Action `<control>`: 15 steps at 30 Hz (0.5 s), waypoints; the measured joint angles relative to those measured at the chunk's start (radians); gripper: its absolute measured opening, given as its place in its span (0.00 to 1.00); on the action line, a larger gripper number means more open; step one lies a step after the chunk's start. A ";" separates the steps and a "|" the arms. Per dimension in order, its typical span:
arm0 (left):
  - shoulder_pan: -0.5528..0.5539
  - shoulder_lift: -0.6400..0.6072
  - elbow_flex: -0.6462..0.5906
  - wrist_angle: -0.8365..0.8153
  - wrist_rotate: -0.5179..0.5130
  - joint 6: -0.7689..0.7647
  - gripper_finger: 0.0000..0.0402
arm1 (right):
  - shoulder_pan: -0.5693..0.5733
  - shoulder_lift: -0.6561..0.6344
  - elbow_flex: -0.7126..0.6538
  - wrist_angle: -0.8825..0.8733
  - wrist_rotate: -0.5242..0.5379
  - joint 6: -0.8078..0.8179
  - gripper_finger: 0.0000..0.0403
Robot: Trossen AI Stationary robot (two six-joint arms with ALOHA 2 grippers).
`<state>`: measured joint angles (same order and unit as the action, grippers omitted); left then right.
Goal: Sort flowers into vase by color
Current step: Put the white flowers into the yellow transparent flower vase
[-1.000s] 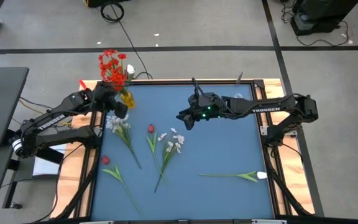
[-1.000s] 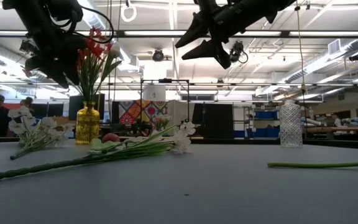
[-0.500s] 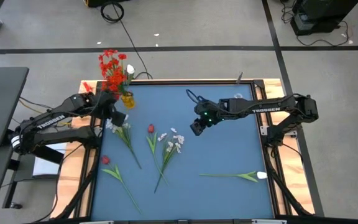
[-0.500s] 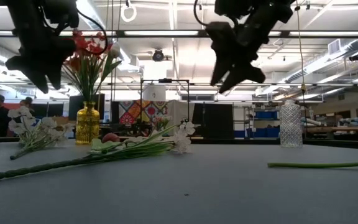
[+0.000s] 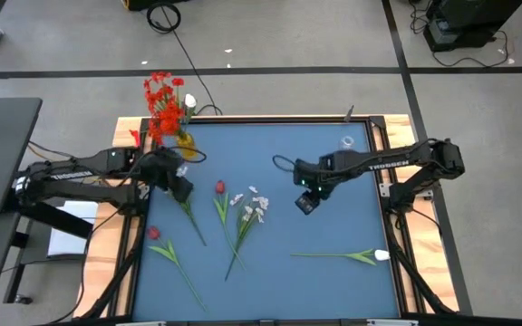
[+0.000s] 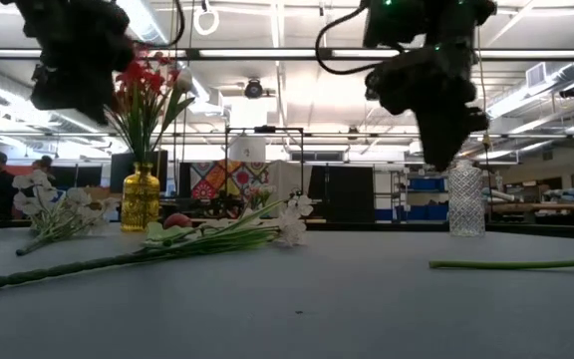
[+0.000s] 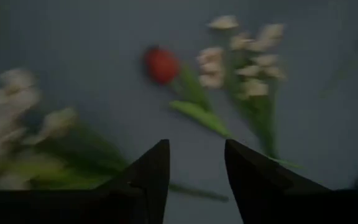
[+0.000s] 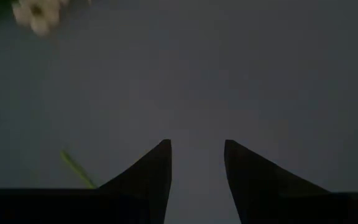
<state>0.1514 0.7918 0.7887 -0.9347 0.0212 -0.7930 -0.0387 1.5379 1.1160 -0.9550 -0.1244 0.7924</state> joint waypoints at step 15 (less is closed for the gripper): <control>-0.324 0.005 0.056 0.306 0.027 0.354 0.35 | 0.443 0.000 0.000 0.042 0.091 0.786 0.39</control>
<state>-0.1721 0.7964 0.8452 -0.6286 0.0479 -0.4394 0.4048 1.5379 1.1160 -0.9128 -0.0332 1.5787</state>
